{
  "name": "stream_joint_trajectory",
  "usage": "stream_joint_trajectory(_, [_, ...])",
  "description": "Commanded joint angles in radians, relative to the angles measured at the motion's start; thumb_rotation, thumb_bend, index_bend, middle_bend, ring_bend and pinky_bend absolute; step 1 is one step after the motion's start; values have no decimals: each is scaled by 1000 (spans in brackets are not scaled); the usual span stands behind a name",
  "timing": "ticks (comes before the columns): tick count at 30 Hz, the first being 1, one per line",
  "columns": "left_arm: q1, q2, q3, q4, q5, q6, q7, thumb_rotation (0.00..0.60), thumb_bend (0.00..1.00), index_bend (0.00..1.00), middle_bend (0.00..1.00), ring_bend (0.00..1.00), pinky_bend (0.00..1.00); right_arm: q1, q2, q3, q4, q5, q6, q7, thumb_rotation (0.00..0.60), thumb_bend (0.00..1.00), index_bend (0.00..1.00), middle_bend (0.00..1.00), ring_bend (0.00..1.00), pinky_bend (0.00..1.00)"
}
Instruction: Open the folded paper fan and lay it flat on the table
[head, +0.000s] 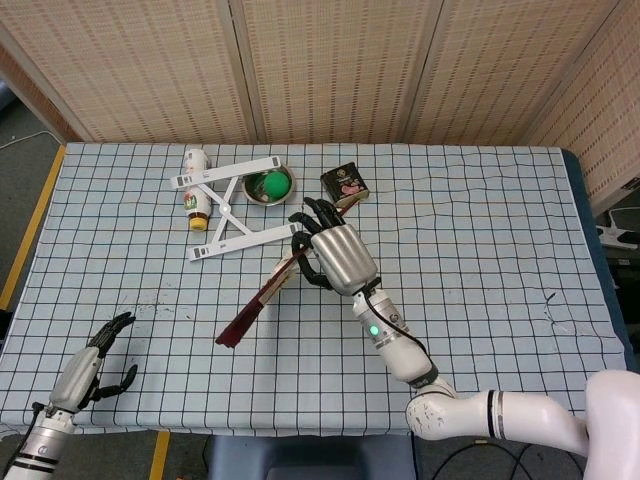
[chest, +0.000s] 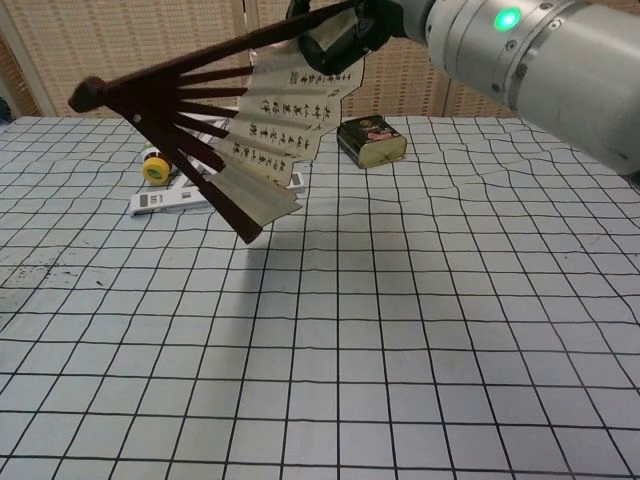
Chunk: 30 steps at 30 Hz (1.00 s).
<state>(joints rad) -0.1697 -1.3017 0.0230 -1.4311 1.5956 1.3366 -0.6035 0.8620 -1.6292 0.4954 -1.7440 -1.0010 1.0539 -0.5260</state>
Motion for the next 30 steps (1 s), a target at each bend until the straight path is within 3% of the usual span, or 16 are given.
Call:
stream_joint_trajectory(1, [-25, -55, -35, -85, -12, 20, -91, 600, 441, 0, 0, 0, 113, 86, -52, 81, -32, 147, 32, -36, 600, 755, 780, 204, 0, 79])
stream_joint_trajectory(5, [-48, -94, -79, -202, -102, -30, -78, 600, 440, 0, 0, 0, 106, 145, -98, 103, -9, 208, 57, -39, 600, 755, 780, 204, 0, 79])
stream_joint_trajectory(11, [-72, -185, -118, -295, -150, -24, 120, 600, 437, 0, 0, 0, 97, 233, -166, 130, 49, 264, 86, -38, 600, 755, 780, 204, 0, 80])
stream_joint_trajectory(18, [-86, -277, -165, -281, -187, 14, 259, 600, 436, 5, 0, 0, 93, 277, -202, 130, 82, 283, 112, -40, 600, 755, 780, 204, 0, 81])
stream_joint_trajectory(21, [-104, -402, -214, -176, -178, 94, 368, 596, 433, 18, 0, 0, 93, 294, -222, 120, 96, 292, 123, -34, 600, 756, 780, 204, 0, 81])
stream_joint_trajectory(24, [-113, -496, -237, -66, -162, 153, 402, 584, 426, 124, 0, 0, 93, 297, -222, 112, 93, 293, 134, -29, 600, 755, 780, 204, 0, 81])
stream_joint_trajectory(30, [-109, -591, -271, 32, -171, 221, 367, 600, 437, 547, 39, 0, 111, 290, -194, 107, 65, 292, 153, -26, 600, 756, 777, 204, 0, 81])
